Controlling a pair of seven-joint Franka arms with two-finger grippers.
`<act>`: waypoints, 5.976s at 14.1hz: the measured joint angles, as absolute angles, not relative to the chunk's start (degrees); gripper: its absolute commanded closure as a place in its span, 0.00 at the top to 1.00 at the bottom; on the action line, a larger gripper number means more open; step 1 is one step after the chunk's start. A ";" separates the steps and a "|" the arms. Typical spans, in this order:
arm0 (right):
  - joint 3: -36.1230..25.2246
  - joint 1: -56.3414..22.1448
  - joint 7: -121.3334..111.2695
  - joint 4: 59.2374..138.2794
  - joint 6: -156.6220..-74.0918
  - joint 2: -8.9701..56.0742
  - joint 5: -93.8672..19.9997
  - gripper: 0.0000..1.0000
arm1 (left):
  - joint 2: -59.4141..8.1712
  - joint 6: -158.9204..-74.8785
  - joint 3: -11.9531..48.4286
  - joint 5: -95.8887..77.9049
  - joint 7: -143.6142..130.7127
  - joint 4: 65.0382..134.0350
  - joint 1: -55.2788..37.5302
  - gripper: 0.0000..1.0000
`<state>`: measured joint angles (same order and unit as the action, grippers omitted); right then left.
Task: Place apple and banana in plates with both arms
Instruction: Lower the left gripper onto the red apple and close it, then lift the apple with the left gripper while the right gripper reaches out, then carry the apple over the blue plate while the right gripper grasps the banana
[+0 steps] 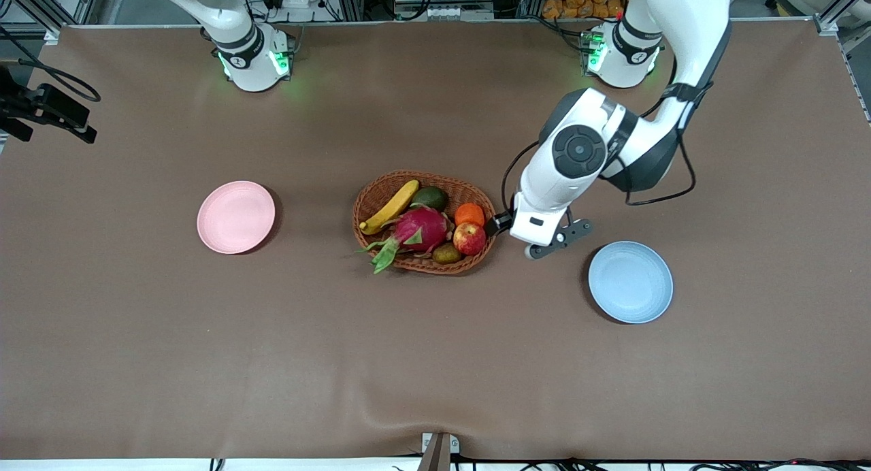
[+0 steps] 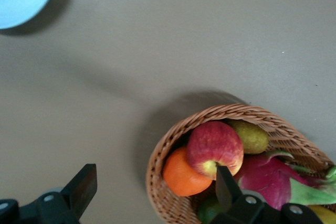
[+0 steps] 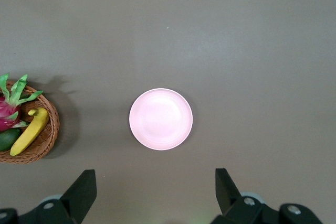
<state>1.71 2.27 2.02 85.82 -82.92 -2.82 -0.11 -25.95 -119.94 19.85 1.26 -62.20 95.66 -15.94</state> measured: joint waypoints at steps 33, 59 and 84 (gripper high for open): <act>1.71 2.27 2.02 85.81 -82.73 -2.80 -0.11 1.00 | -38.64 -138.30 19.29 8.22 -77.68 95.17 -22.39 0.00; 2.36 -2.16 2.54 85.87 -85.67 15.00 -1.44 1.00 | -28.86 -115.41 18.98 9.87 -48.00 88.96 -5.86 0.00; 2.59 -24.23 64.85 86.11 -103.23 35.77 -16.64 0.66 | -37.63 -111.13 18.80 24.58 -25.61 90.39 3.41 0.00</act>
<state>2.59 -24.23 64.85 86.11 -103.23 35.77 -16.64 -37.63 -111.13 18.80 24.58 -25.61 90.39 3.41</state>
